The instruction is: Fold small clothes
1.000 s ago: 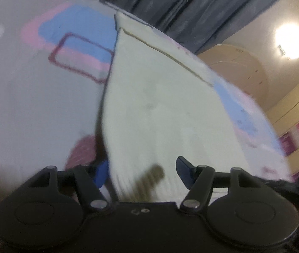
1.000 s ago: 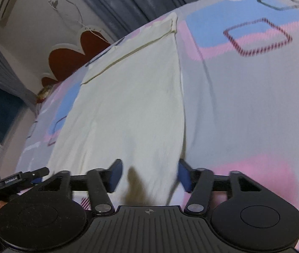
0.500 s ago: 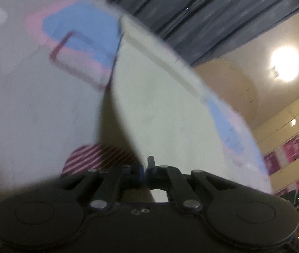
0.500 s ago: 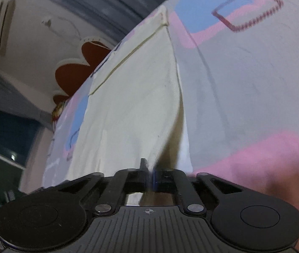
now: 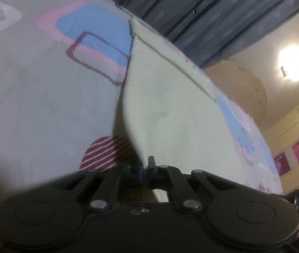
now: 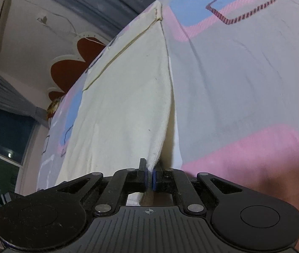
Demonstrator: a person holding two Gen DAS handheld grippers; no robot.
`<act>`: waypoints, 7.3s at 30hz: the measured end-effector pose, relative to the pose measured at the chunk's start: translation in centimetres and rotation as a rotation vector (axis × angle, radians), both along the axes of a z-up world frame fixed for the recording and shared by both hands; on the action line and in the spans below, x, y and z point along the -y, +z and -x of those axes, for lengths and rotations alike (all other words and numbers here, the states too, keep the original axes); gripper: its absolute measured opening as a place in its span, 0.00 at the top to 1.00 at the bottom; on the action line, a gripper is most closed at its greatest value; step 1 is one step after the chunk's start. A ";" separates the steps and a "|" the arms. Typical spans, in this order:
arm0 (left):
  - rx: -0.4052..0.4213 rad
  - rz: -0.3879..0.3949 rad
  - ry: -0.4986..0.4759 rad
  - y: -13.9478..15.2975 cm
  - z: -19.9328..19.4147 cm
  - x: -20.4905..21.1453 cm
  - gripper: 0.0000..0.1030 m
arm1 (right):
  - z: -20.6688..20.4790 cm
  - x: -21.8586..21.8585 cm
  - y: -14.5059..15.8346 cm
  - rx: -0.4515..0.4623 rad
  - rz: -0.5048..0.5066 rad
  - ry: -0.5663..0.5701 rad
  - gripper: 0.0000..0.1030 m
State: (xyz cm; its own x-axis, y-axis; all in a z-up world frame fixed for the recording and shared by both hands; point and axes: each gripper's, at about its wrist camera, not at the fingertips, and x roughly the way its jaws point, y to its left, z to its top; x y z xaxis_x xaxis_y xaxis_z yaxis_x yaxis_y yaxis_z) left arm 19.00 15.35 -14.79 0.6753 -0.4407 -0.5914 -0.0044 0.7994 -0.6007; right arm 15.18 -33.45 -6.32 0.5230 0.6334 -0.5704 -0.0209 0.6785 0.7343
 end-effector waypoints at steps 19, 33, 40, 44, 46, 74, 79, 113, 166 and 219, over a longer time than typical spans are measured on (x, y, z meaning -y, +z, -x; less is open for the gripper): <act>0.189 0.274 0.133 9.3 -15.8 0.1 0.98 | -14.0 -0.3 11.8 0.268 -0.051 -0.128 0.97; 0.071 0.209 0.178 2.6 -35.3 -0.3 0.97 | -36.1 1.4 2.1 0.101 -0.156 -0.191 0.97; 0.075 0.164 0.245 0.8 -37.9 -0.6 0.46 | -41.3 2.9 -2.1 0.099 -0.235 -0.279 0.55; 0.155 -0.024 0.167 2.2 -37.8 0.0 0.39 | -40.1 3.7 -0.2 0.245 -0.153 -0.263 0.46; 0.167 -0.127 0.095 2.7 -38.5 0.6 0.39 | -40.4 2.7 0.4 0.277 -0.051 -0.193 0.46; 0.333 -0.441 -0.148 4.5 -37.4 12.3 0.27 | -38.5 -11.7 -1.1 0.463 0.528 0.087 0.63; 0.283 -0.583 -0.225 1.3 -38.7 15.6 0.27 | -38.5 -18.2 -3.0 0.497 0.605 0.273 0.66; 0.266 -0.678 -0.267 1.2 -27.6 17.9 0.23 | -27.5 -17.6 -3.4 0.480 0.748 0.306 0.66; 0.129 -0.698 -0.039 1.8 -28.6 10.9 0.13 | -31.6 -7.8 -1.7 0.315 0.735 0.005 0.79; 0.028 -0.685 0.078 2.2 -19.8 9.4 0.17 | -18.7 -12.5 1.5 0.402 0.678 0.091 0.91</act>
